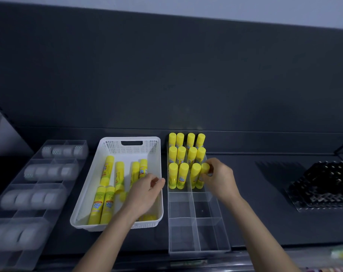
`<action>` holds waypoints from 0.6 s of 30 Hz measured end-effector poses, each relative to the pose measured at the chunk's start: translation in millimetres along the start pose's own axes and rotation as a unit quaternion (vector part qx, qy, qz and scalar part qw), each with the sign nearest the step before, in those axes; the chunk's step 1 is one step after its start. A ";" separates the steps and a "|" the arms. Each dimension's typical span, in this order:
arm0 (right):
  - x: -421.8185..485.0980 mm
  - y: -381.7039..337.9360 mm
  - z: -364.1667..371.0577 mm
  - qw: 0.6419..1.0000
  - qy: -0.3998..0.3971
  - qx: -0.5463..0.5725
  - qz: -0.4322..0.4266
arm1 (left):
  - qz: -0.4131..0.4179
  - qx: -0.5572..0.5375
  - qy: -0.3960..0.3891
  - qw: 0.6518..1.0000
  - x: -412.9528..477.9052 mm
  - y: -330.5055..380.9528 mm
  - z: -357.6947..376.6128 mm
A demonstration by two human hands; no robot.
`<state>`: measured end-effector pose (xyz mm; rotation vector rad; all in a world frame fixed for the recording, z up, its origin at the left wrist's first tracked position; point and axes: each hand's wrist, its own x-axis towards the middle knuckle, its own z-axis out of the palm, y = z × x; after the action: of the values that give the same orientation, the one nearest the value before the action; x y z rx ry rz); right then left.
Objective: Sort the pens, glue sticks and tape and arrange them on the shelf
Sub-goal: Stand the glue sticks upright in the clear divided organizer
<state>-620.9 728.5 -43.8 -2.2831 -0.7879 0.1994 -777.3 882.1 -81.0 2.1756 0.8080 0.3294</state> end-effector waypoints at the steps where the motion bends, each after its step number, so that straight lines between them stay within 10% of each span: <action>1: -0.1 -0.1 -0.6 1.000 -0.003 -0.003 0.001 | 0.000 0.000 0.000 1.000 -0.1 -0.1 0.0; 11: -2.3 -45.9 -23.1 0.992 0.105 -0.004 -0.066 | 0.014 -0.056 0.015 0.998 -0.2 1.5 -6.9; 18: -7.8 -93.3 36.6 0.990 0.002 0.015 -0.140 | -0.022 0.032 0.089 0.995 15.3 -38.6 -46.9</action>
<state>-685.0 797.8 -9.3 -2.1159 -1.0840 0.0768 -804.7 938.5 -79.1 2.2065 0.9751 0.4858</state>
